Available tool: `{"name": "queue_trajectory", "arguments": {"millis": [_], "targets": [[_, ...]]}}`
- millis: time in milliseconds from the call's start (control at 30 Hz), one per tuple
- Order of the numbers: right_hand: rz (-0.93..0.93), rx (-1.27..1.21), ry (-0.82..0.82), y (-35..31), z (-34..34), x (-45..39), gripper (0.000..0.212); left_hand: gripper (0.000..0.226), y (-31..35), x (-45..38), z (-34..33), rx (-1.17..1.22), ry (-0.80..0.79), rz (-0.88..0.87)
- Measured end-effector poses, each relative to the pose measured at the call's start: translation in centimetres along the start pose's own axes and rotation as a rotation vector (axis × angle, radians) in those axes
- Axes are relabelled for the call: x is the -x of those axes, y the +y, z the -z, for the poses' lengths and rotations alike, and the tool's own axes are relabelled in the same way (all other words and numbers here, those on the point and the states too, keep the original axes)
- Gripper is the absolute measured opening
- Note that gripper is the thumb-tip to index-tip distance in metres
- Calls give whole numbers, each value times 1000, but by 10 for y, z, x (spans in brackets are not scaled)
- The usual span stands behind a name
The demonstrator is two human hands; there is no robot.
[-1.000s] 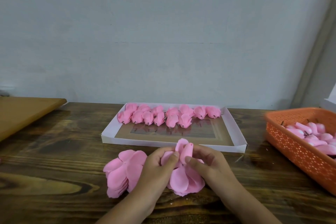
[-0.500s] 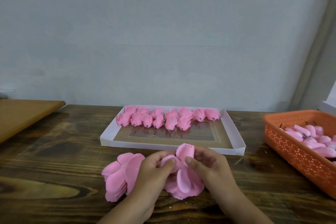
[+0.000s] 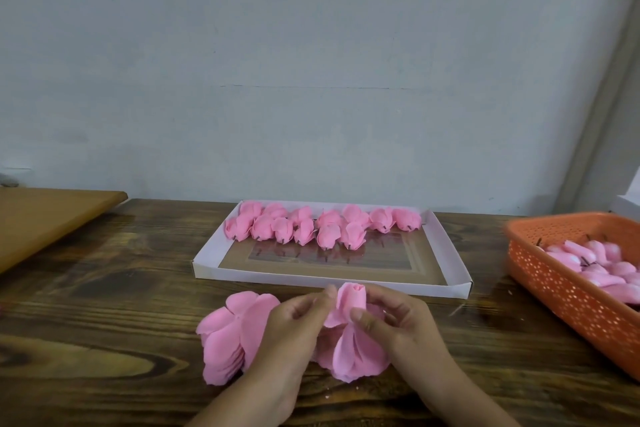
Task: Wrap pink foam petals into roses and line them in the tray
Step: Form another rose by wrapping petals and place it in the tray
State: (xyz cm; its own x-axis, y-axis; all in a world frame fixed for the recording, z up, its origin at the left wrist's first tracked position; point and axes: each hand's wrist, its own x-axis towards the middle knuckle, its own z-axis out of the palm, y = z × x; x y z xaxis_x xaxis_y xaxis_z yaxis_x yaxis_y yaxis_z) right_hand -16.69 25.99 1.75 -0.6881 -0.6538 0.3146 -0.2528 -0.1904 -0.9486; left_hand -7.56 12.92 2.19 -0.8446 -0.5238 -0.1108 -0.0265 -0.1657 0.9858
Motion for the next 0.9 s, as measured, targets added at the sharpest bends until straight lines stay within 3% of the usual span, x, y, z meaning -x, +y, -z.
{"name": "queue_trajectory", "arguments": {"millis": [67, 200, 500, 900], "targets": [[-10, 3, 50, 2, 1, -1, 28, 39, 2, -2, 1, 48, -52, 22], [-11, 0, 82, 1, 4, -2, 23, 30, 6, 0, 2, 64, -236, -3], [4, -85, -3, -9, 1, 1, 23, 21, -8, -7, 3, 10, -98, -141], [14, -68, 18, -5, 2, -2, 22, 27, -11, -8, 4, -2, -205, -229]]}}
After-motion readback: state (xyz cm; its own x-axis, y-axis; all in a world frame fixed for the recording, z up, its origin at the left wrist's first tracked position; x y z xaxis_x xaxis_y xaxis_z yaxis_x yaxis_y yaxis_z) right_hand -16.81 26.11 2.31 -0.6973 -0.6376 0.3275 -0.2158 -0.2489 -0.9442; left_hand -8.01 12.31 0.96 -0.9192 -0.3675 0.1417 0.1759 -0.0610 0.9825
